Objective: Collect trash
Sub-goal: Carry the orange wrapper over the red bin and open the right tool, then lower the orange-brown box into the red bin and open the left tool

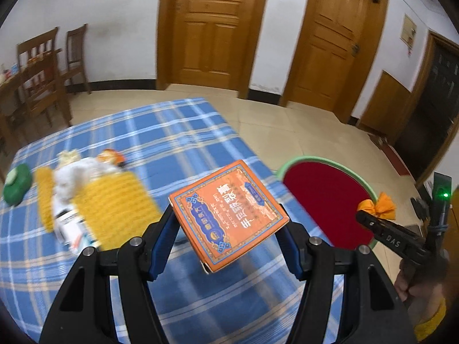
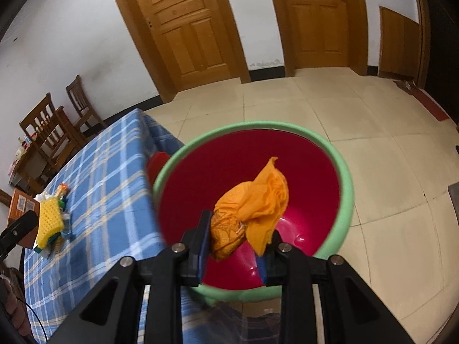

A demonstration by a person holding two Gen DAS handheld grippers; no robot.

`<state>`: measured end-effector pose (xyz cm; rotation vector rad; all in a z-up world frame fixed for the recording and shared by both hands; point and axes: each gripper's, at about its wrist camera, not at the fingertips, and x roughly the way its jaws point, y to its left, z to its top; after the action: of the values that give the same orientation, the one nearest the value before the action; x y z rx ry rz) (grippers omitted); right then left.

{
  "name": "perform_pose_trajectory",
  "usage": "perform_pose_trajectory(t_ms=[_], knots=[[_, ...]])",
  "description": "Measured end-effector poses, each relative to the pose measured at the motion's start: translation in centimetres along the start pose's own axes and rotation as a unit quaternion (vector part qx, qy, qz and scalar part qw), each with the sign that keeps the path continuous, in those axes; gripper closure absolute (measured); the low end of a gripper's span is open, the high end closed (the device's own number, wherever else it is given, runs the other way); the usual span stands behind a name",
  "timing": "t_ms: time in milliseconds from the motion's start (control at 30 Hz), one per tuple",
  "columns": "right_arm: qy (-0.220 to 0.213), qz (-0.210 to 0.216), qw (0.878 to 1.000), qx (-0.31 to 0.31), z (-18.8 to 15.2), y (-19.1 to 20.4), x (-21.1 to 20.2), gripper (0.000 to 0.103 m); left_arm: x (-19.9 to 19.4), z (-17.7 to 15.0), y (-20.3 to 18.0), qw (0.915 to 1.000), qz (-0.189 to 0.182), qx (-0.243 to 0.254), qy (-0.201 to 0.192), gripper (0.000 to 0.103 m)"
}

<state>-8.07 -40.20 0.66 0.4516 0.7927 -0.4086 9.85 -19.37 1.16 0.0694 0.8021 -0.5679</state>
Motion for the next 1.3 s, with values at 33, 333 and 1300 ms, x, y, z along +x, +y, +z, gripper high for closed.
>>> perform_pose_trajectory(t_ms=[33, 333, 1300], knots=[[0.001, -0.001, 1.0, 0.002, 0.2, -0.4, 0.3, 0.073, 0.4, 0.2, -0.6, 1.0, -0.004, 0.007, 0.002, 0.037], [0.003, -0.004, 1.0, 0.016, 1.4, -2.6, 2.4, 0.068, 4.5, 1.2, -5.5, 0.9978, -0.038, 0.047, 0.026, 0.037], [-0.028, -0.025, 0.998, 0.057, 3.0, -6.6, 2.7, 0.046, 11.2, 1.8, -12.7, 0.9881, -0.067, 0.117, 0.074, 0.035]])
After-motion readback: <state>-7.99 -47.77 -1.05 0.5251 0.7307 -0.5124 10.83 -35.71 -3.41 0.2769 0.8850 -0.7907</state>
